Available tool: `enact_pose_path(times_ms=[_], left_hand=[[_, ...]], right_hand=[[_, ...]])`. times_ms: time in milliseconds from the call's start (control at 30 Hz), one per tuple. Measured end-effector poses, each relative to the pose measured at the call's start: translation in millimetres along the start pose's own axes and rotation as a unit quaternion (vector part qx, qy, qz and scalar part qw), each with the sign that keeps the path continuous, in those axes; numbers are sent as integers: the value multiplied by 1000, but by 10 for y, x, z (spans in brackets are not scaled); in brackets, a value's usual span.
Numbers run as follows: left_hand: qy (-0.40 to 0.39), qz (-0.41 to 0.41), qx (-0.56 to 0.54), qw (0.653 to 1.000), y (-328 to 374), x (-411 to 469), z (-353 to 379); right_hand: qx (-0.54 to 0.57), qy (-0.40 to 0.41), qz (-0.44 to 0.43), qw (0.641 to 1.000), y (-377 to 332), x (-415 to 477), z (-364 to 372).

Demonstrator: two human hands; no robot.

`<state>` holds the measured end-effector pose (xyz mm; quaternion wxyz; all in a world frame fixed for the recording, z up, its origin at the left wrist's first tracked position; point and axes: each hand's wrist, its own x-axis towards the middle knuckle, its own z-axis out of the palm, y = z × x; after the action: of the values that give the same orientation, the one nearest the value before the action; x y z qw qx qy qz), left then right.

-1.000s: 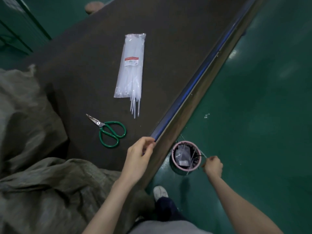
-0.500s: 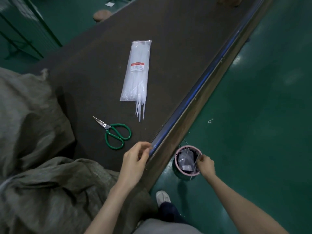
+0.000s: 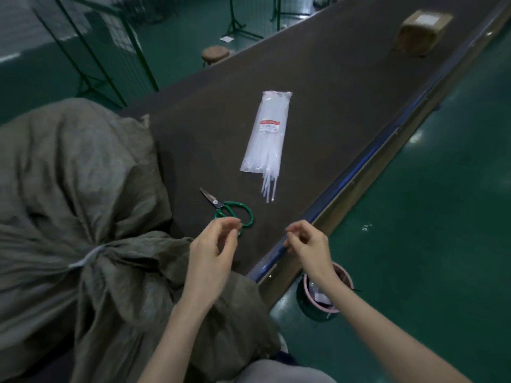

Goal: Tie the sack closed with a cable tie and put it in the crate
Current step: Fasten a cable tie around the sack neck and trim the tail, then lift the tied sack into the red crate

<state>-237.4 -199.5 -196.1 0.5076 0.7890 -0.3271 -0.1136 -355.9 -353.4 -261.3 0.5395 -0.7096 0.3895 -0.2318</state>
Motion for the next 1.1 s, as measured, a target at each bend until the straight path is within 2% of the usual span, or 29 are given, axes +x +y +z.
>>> enact_pose_path(times_ms=[300, 433, 667, 733, 833, 900, 1000, 1100], left_hand=[[152, 30, 36, 987, 151, -218, -799], [222, 0, 45, 974, 1, -383, -1104], [318, -33, 123, 939, -298, -690, -1517], [335, -48, 148, 929, -396, -743, -1611], [354, -92, 162, 917, -547, -804, -1786], [347, -110, 182, 914, -635, -824, -1859], [353, -162, 240, 890, -792, -800, -1947], [392, -235, 239, 857, -939, -733, -2092]], right_hand=[[91, -121, -113, 982, -880, -270, 772], [100, -165, -150, 970, -1077, -325, 1074], [56, -204, -198, 957, -1315, -282, 1535], [0, -212, -238, 948, -1358, -236, 1615], [-138, -295, -289, 900, -1411, -203, 1777], [-175, -338, -292, 877, -1417, -195, 1872], [-172, -335, -286, 881, -1438, -147, 1962], [-141, -321, -273, 896, -1510, -38, 1983]])
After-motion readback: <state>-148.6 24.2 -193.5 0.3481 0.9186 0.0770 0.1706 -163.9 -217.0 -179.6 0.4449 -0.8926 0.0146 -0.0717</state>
